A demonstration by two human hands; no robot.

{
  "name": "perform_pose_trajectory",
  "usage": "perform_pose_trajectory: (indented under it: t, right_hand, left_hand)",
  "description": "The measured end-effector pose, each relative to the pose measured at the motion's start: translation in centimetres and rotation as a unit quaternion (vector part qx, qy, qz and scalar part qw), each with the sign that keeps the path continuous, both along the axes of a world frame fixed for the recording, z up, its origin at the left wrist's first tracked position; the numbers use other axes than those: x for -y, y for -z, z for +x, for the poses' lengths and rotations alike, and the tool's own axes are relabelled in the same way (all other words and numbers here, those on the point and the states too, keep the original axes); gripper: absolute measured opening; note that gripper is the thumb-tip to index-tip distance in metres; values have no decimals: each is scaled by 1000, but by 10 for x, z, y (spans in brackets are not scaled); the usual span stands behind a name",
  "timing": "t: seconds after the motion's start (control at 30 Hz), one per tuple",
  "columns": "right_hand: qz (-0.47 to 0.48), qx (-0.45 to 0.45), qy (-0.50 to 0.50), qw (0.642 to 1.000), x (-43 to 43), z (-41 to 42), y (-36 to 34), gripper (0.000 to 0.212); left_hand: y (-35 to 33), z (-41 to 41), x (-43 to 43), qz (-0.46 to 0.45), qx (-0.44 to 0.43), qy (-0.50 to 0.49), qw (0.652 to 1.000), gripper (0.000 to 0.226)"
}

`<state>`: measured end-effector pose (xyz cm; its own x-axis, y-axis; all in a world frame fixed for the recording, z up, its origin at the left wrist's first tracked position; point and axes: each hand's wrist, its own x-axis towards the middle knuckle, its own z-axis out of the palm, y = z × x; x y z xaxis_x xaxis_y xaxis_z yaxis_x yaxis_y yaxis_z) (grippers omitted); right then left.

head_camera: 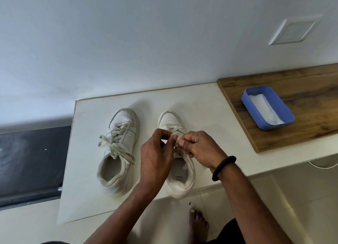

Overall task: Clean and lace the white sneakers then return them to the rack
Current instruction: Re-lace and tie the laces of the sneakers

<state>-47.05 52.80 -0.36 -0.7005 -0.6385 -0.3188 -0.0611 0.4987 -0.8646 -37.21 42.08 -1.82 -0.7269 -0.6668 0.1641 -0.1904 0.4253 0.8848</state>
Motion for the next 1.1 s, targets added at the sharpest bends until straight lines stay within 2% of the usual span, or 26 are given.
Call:
perform_pose_trajectory:
  t: [0.17, 0.23, 0.3, 0.37, 0.5, 0.6, 0.73, 0.83, 0.9, 1.0, 1.1]
  right_hand:
    - [20, -7, 12, 1000, -1, -1, 2, 30]
    - [34, -52, 50, 997, 0, 1, 3, 21]
    - [43, -149, 92, 984, 1, 6, -2, 8]
    - [51, -223, 98, 968, -2, 13, -10, 9]
    - [68, -229, 60, 969, -2, 31, -20, 12]
    - [121, -288, 56, 948, 2, 38, -24, 8]
    - [156, -221, 40, 962, 3, 40, -22, 12]
    - [98, -150, 97, 979, 7, 40, -12, 24]
    - [44, -110, 146, 982, 11, 39, -7, 22]
    - [13, -105, 195, 975, 12, 39, -2, 12]
    - [18, -117, 200, 973, 12, 36, 1, 10]
  left_hand:
    - [2, -4, 8, 31, 36, 8, 999, 15]
    - [3, -6, 14, 84, 54, -1, 995, 18]
    - [1, -6, 18, 156, 58, -15, 986, 19]
    - [-1, -7, 21, 214, 50, -25, 975, 20]
    - [-4, -8, 24, 262, 34, -26, 964, 22]
    - [-5, -6, 24, 271, 35, -25, 962, 22]
    - [-6, -5, 25, 286, 36, -25, 957, 23]
    - [-5, -5, 25, 316, 29, -23, 948, 23]
    - [-5, -4, 23, 312, 32, -22, 949, 22]
    - [-6, -4, 18, 276, 46, -23, 960, 21]
    - [-5, -4, 19, 259, 60, -26, 964, 21]
